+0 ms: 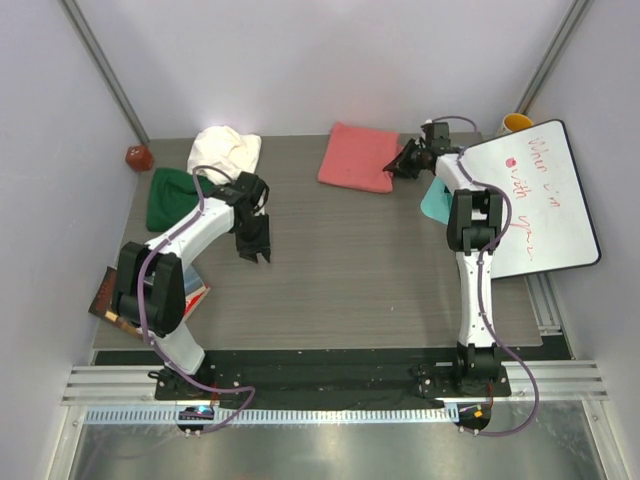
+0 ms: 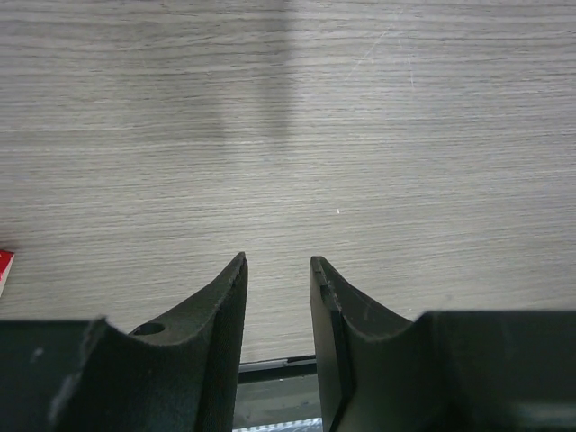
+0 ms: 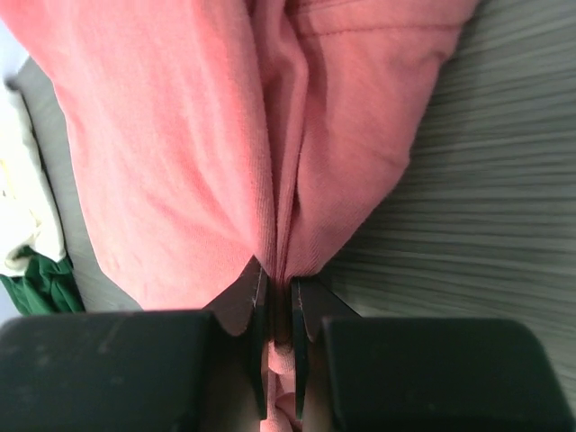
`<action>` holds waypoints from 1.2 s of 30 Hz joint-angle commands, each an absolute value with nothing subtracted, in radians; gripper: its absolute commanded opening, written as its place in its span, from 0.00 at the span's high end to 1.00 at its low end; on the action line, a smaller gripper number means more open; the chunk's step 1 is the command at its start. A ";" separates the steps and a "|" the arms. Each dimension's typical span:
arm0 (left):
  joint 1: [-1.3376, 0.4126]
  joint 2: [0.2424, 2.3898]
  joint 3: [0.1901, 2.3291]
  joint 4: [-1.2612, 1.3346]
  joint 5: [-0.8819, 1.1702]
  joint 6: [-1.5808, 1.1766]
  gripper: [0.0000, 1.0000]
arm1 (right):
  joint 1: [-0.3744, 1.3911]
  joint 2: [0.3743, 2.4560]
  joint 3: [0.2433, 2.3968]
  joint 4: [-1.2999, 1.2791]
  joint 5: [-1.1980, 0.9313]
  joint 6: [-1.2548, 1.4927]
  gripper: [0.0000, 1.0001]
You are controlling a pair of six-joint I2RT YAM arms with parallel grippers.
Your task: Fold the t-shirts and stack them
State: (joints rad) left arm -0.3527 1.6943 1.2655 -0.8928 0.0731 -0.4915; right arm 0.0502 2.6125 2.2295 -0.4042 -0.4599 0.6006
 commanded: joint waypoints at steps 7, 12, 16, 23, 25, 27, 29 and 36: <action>-0.348 1.674 1.267 -0.885 0.092 -0.515 0.67 | -0.115 2.606 2.241 -0.520 -0.551 0.543 0.99; -0.356 1.678 1.258 -0.879 0.120 -0.528 0.67 | -0.153 2.606 2.266 -0.528 -0.636 0.548 0.99; -0.380 1.677 1.258 -0.879 0.114 -0.531 0.68 | -0.175 2.634 2.331 -0.546 -0.724 0.549 0.99; -0.419 1.684 1.269 -0.896 0.095 -0.529 0.69 | -0.198 2.632 2.352 -0.595 -0.795 0.493 0.99; -0.422 1.687 1.270 -0.897 0.094 -0.531 0.69 | -0.202 2.637 2.364 -0.601 -0.810 0.488 0.99; -0.426 1.690 1.273 -0.900 0.095 -0.531 0.70 | -0.204 2.661 2.376 -0.600 -0.830 0.498 0.99; -0.434 1.692 1.276 -0.907 0.087 -0.529 0.70 | -0.206 2.683 2.391 -0.600 -0.859 0.503 0.99; -0.449 1.695 1.287 -0.945 0.068 -0.519 0.71 | -0.202 2.727 2.428 -0.580 -0.850 0.521 0.89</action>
State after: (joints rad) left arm -0.4400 1.6913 1.2598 -0.9108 0.0902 -0.5201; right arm -0.1986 2.7010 2.3695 -0.5842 -0.8227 0.4988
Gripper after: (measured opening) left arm 0.288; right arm 0.134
